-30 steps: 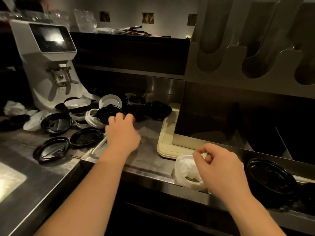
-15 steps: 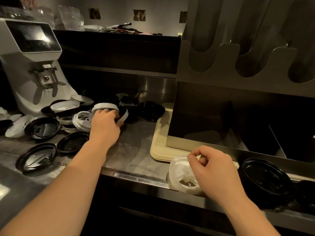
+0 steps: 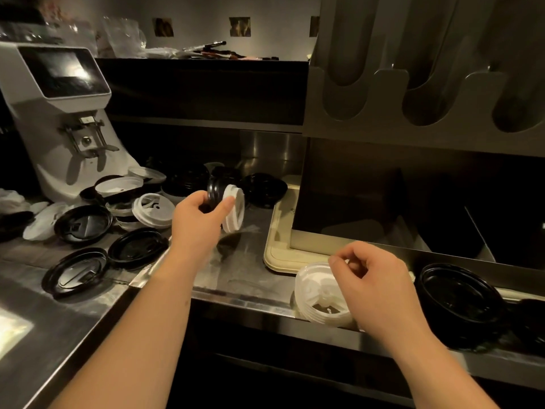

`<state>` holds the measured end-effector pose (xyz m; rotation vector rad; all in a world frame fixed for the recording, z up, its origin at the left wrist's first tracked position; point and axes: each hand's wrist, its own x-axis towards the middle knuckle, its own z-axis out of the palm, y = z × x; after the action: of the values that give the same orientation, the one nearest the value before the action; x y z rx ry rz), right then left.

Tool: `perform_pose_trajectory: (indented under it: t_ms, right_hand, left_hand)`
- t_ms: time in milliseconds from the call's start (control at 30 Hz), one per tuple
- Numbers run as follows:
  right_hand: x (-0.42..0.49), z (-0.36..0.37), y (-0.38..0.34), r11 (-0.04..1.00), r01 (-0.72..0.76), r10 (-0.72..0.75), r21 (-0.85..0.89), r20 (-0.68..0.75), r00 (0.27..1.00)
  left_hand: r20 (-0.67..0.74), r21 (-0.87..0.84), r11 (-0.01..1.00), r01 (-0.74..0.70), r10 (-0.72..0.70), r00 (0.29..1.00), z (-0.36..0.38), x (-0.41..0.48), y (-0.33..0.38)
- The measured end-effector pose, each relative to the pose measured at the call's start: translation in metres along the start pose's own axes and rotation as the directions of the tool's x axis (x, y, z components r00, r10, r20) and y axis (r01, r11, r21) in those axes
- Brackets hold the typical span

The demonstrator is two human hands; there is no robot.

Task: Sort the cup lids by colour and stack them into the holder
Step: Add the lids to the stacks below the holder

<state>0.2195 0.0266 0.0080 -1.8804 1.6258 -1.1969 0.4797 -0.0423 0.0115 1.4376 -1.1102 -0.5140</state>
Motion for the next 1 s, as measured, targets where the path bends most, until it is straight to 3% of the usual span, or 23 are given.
perform_pose_trajectory:
  t_ms: [133, 233, 300, 367, 433, 533, 767, 867, 1000]
  right_hand:
    - [0.002, -0.004, -0.008, 0.992, -0.004, 0.0, 0.129, 0.029, 1.0]
    - [0.007, -0.005, -0.017, 0.941, -0.054, 0.043, 0.334, 0.041, 0.998]
    - [0.012, -0.007, -0.027, 0.798, -0.2, 0.129, 0.568, 0.163, 0.978]
    - [0.015, -0.009, -0.034, 0.593, -0.354, 0.203, 0.724, 0.291, 0.935]
    - [0.017, -0.009, -0.04, 0.458, -0.425, 0.254, 0.781, 0.343, 0.904]
    - [0.017, 0.0, -0.042, 0.427, -0.443, 0.31, 0.788, 0.333, 0.891]
    - [0.026, 0.006, -0.033, 0.472, -0.397, 0.427, 0.787, 0.19, 0.884]
    - [0.027, 0.007, -0.021, 0.481, -0.418, 0.502, 0.771, 0.148, 0.852]
    - [0.03, -0.004, -0.009, 0.577, -0.403, 0.543, 0.711, 0.035, 0.839]
  left_hand:
    - [0.052, 0.047, 0.97, -0.24, 0.237, 0.97, 0.019, -0.038, 0.022]
    - [0.083, 0.041, 0.863, -0.504, 0.5, 0.862, 0.031, -0.063, 0.036]
    - [0.107, 0.025, 0.768, -0.64, 0.635, 0.765, 0.04, -0.075, 0.039]
    - [0.111, -0.049, 0.727, -0.685, 0.686, 0.719, 0.051, -0.084, 0.038]
    - [0.088, -0.101, 0.708, -0.699, 0.706, 0.703, 0.064, -0.089, 0.03]
    - [-0.018, -0.155, 0.758, -0.633, 0.639, 0.769, 0.08, -0.09, 0.015]
    - [-0.072, -0.329, 0.781, -0.532, 0.541, 0.838, 0.086, -0.101, 0.031]
    - [-0.174, -0.332, 0.773, -0.541, 0.513, 0.84, 0.077, -0.1, 0.043]
    - [-0.278, -0.379, 0.762, -0.526, 0.448, 0.85, 0.058, -0.094, 0.047]
